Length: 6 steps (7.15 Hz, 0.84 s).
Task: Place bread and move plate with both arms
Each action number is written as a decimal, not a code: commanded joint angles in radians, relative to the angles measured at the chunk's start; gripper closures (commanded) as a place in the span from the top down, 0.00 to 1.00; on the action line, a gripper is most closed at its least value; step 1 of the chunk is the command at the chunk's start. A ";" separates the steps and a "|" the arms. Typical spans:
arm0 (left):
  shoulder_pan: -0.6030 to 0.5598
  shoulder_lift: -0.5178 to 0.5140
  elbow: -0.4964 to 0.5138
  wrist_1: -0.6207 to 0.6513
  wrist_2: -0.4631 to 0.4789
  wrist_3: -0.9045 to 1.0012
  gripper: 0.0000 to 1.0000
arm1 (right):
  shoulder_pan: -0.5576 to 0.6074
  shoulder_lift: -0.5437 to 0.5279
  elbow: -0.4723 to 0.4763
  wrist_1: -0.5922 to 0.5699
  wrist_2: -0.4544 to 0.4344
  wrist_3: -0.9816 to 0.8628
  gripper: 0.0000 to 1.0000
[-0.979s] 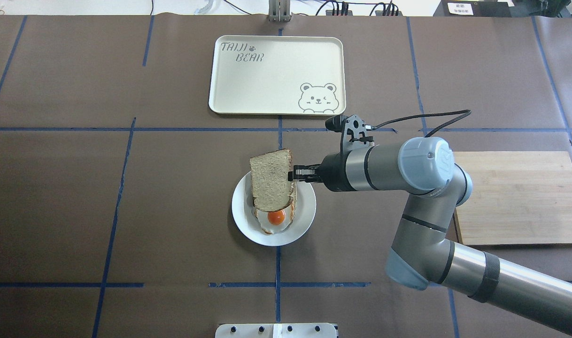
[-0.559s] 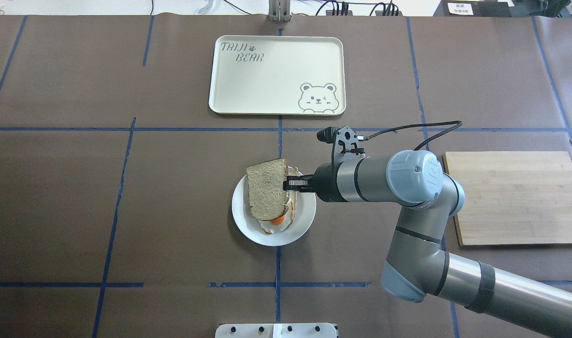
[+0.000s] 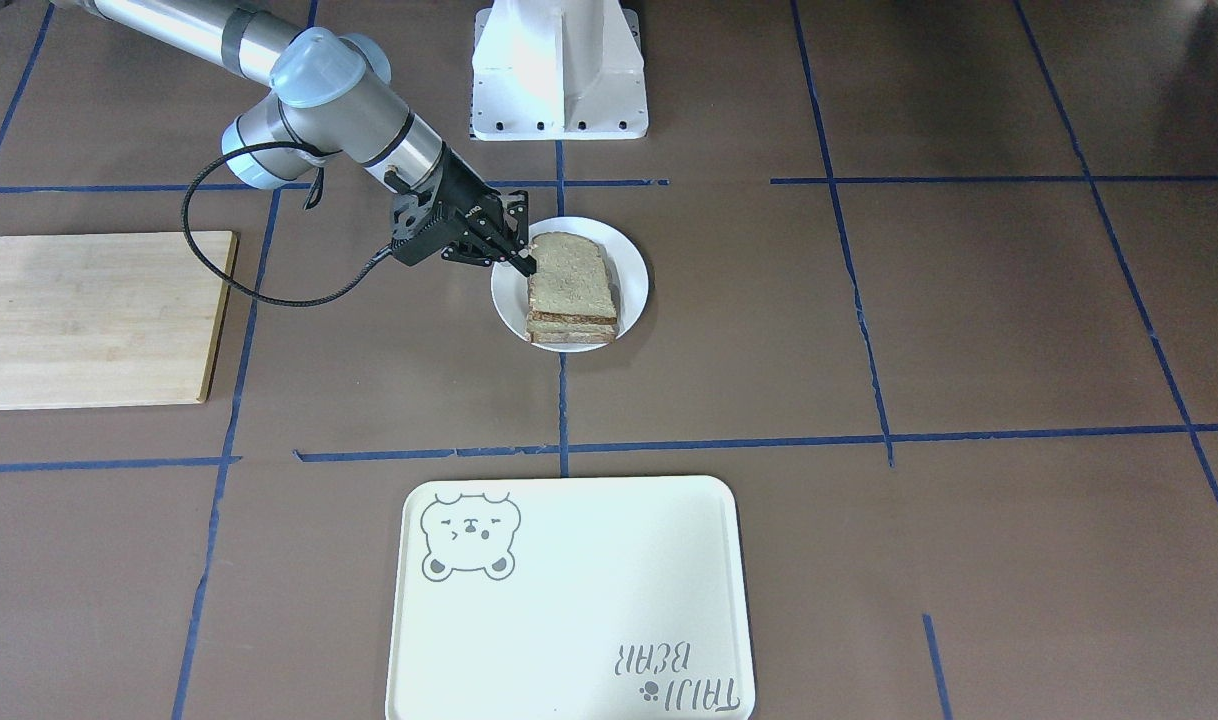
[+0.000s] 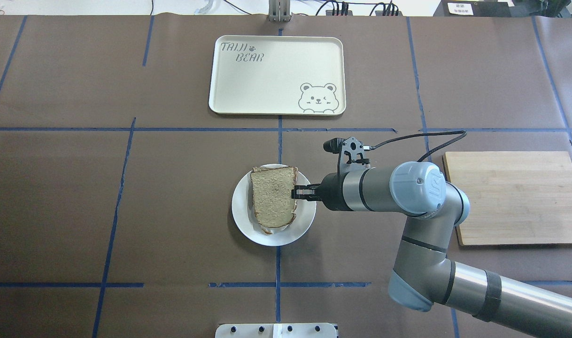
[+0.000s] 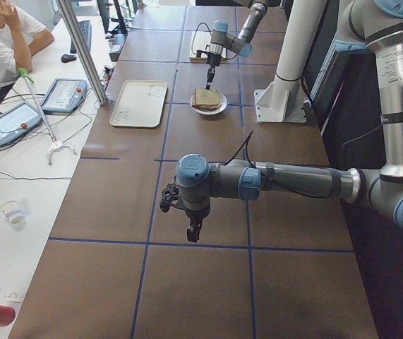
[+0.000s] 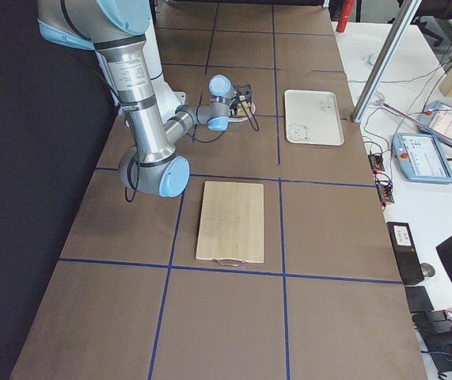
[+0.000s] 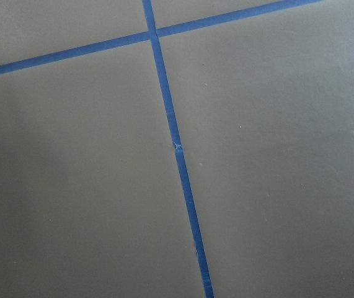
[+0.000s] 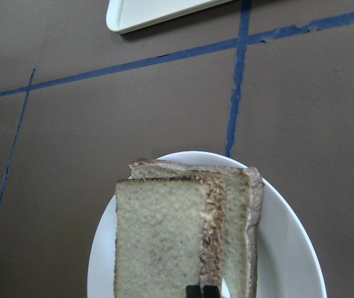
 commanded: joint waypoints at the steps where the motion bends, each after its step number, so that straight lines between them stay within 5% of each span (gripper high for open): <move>1: 0.000 0.000 0.000 0.001 0.000 0.000 1.00 | -0.036 0.007 0.046 -0.132 -0.061 0.000 1.00; 3: 0.002 -0.002 0.000 0.001 0.003 0.000 1.00 | 0.073 0.017 0.197 -0.505 0.120 -0.016 1.00; 6: 0.005 -0.055 0.002 -0.015 0.005 -0.009 1.00 | 0.316 0.003 0.198 -0.774 0.319 -0.390 1.00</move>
